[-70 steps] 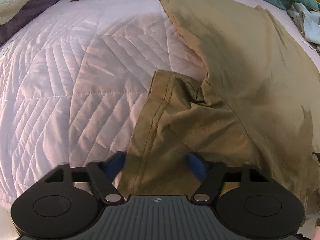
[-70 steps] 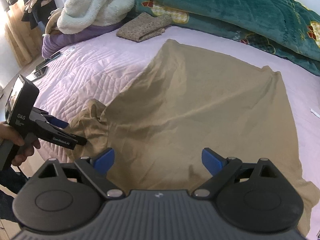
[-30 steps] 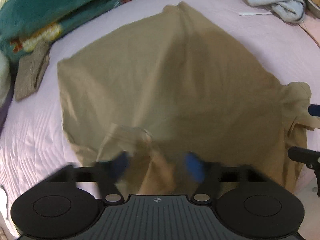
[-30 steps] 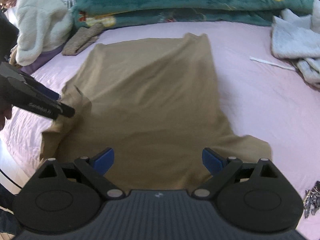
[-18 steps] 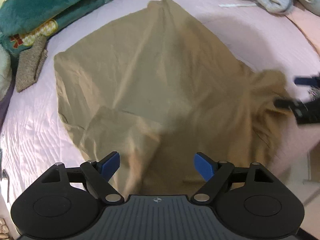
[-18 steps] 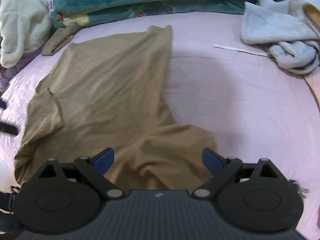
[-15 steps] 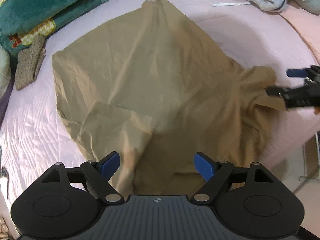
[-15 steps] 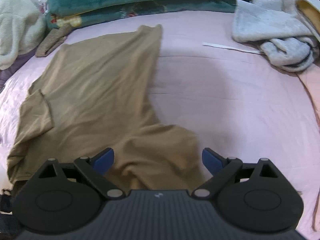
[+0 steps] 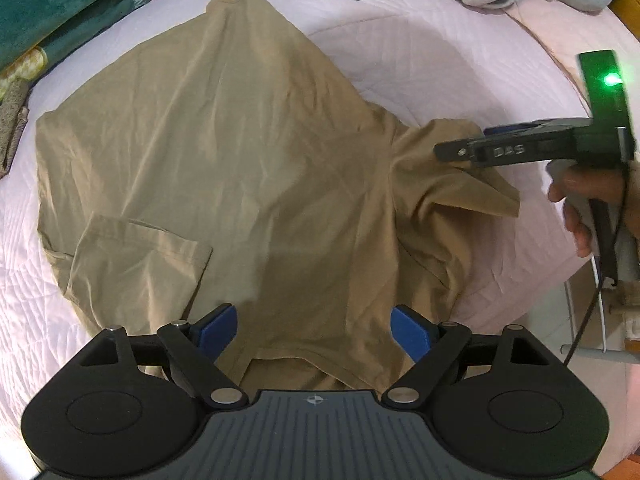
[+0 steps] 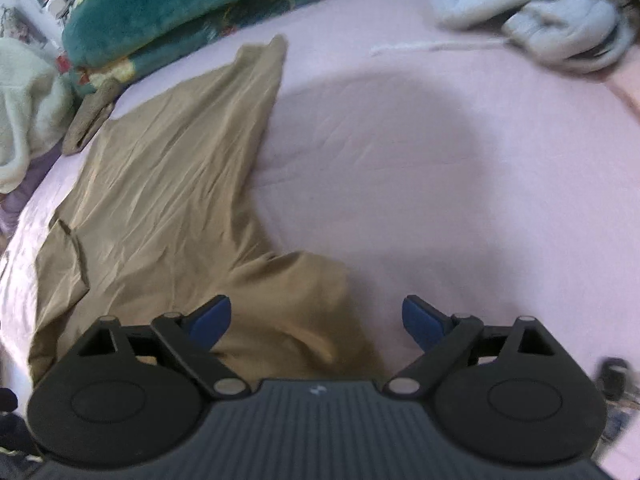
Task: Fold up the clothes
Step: 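Grasp the shirt side edge with the left gripper and fold it inward, then grasp the opposite shirt side with the right gripper and fold it inward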
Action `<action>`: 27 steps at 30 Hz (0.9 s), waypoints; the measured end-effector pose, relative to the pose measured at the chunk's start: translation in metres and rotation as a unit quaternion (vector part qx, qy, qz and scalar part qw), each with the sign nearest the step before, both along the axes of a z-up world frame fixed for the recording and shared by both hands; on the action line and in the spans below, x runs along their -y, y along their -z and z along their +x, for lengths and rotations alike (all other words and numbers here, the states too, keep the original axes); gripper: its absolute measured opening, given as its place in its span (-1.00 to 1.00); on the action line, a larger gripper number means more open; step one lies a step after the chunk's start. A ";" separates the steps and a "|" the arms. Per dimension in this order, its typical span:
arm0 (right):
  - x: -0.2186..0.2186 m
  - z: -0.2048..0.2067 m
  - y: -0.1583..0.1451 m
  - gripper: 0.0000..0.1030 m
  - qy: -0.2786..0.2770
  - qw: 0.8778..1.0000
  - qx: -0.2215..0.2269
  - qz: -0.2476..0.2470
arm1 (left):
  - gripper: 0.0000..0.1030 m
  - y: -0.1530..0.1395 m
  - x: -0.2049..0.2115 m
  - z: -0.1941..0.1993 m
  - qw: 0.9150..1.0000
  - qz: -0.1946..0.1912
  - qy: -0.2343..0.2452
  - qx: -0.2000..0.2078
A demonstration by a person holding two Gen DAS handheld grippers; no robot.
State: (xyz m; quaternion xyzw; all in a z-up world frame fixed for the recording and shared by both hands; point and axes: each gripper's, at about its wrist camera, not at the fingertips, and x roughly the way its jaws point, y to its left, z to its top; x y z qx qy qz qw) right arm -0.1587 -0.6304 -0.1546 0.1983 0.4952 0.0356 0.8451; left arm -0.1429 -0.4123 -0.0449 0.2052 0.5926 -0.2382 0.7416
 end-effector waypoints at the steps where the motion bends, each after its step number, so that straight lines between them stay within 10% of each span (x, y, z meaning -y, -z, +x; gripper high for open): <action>1: -0.003 0.004 0.004 0.20 -0.010 1.000 -0.004 0.006 | 0.66 0.000 -0.002 0.001 1.000 0.000 -0.001 0.001; 3: -0.005 0.007 0.007 -0.72 -0.021 1.000 -0.009 0.007 | 0.66 0.001 -0.007 0.002 1.000 0.002 -0.003 0.001; 4: -0.006 0.007 0.007 -0.88 -0.024 1.000 -0.010 0.008 | 0.66 0.001 -0.010 0.003 1.000 0.002 -0.007 0.001; 27: -0.189 0.052 -0.103 -0.94 -0.027 0.987 -0.015 -0.157 | 0.66 -0.014 -0.201 -0.014 0.993 -0.087 -0.081 0.021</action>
